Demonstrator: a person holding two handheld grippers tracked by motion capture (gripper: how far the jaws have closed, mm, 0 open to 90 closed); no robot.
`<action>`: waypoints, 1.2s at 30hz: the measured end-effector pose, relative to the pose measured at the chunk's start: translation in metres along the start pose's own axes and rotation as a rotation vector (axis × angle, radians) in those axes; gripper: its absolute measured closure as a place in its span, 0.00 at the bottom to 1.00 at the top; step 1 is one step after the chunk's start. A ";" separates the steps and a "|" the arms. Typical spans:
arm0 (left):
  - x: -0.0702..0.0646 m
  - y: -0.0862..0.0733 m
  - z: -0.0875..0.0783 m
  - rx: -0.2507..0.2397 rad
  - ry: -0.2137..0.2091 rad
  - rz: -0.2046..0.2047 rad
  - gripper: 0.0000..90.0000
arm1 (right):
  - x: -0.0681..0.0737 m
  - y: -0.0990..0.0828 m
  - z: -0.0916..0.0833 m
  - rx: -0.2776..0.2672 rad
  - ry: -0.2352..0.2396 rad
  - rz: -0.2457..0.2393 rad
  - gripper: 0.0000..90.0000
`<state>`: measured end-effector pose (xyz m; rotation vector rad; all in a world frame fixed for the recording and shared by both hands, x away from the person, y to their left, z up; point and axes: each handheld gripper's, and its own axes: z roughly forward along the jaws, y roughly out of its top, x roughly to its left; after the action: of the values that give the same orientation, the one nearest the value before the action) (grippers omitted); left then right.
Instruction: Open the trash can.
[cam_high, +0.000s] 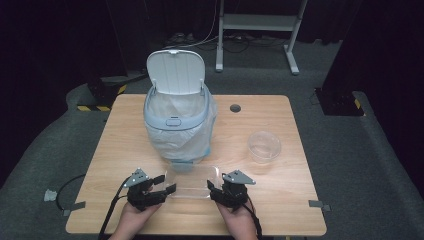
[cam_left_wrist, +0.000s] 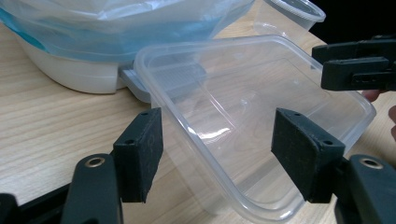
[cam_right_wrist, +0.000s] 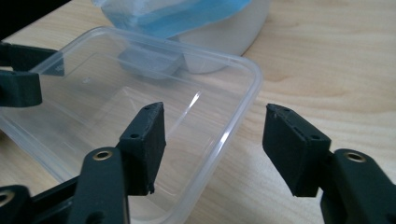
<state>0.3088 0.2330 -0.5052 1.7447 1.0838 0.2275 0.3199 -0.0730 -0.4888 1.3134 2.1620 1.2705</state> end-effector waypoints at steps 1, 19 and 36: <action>0.000 0.000 0.001 0.003 -0.011 -0.005 0.37 | -0.001 0.000 0.000 0.004 0.007 0.014 0.41; -0.002 0.001 0.001 0.007 -0.011 0.015 0.37 | -0.006 0.001 -0.005 0.007 0.037 0.062 0.42; -0.005 -0.001 -0.002 0.019 -0.044 0.003 0.43 | 0.002 -0.001 0.001 0.057 0.116 0.069 0.41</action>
<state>0.3042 0.2306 -0.5040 1.7605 1.0544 0.1803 0.3189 -0.0708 -0.4898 1.3799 2.2650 1.3525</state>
